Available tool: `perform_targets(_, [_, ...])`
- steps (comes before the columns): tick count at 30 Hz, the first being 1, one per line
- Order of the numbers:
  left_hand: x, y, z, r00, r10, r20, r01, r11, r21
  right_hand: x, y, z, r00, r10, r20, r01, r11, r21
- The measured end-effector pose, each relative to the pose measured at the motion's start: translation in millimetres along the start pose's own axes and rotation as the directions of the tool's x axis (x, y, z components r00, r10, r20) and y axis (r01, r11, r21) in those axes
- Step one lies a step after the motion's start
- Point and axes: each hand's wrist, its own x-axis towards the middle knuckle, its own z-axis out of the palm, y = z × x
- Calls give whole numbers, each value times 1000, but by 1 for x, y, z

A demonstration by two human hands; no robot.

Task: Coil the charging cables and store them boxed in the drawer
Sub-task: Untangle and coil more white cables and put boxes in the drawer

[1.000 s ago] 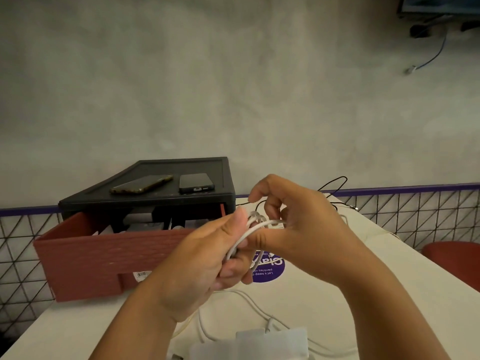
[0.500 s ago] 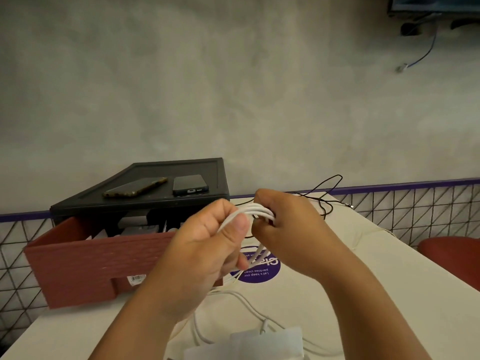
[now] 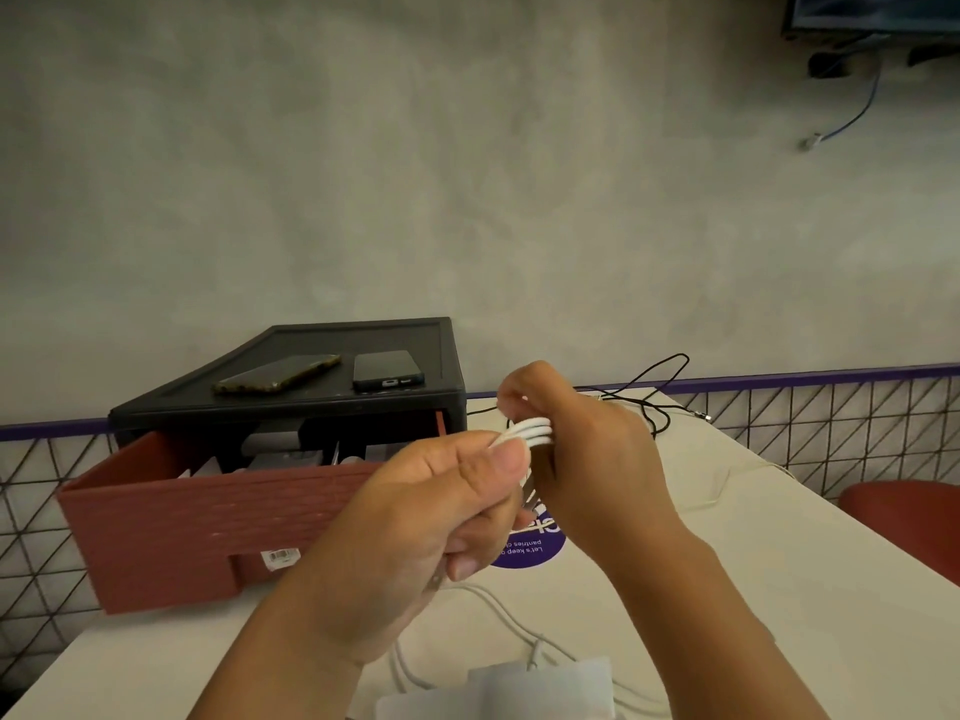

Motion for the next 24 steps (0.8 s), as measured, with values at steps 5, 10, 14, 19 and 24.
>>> perform_targets(5, [2,-3,-22,994,99,46,-50,788,-614,1,15,-17,966,174,191,-244,858,452])
perform_targets(10, [-8,14,-52,973,229,19,-109,534,-838,2,41,-39,955,297,23,-275,850,450])
perform_targets(14, [-12,16,-56,981,157,-110,-182,574,-798,-1,47,-40,917,342,203,-395,845,359])
perform_targets(19, [-18,11,-69,964,106,-243,-256,611,-749,0,36,-40,862,271,428,-497,615,612])
perform_targets(24, [-9,16,-62,818,207,-537,-516,676,-526,0,17,-25,693,203,692,-455,868,201])
